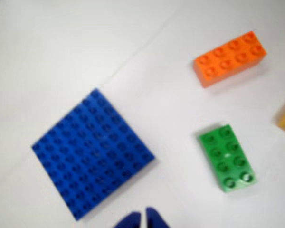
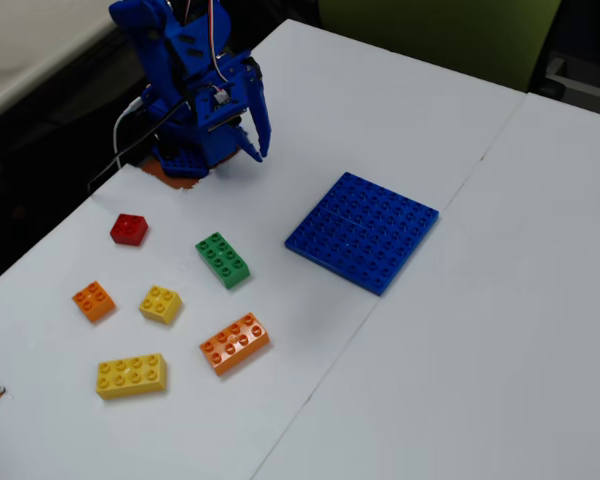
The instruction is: Pick up the 2x2 orange block and go up the 8x8 blue block.
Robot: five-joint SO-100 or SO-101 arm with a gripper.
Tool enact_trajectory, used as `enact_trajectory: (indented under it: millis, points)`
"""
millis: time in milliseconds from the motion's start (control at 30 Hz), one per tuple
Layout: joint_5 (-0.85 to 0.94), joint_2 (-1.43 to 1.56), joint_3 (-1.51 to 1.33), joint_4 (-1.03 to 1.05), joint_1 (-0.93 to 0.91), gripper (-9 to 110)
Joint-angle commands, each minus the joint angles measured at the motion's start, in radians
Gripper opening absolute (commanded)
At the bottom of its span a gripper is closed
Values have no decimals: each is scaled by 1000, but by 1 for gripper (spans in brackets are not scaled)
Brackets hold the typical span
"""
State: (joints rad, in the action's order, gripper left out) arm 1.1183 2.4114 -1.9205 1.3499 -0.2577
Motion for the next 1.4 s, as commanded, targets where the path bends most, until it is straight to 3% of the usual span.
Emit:
enact_trajectory:
  millis: [0, 367, 700, 1367]
  points:
    - [230, -98, 176, 144, -75, 1]
    - [712, -267, 225, 201, -408, 5]
    - [1131, -434, 225, 38, -750, 7]
    - [1552, -675, 225, -383, -971, 15]
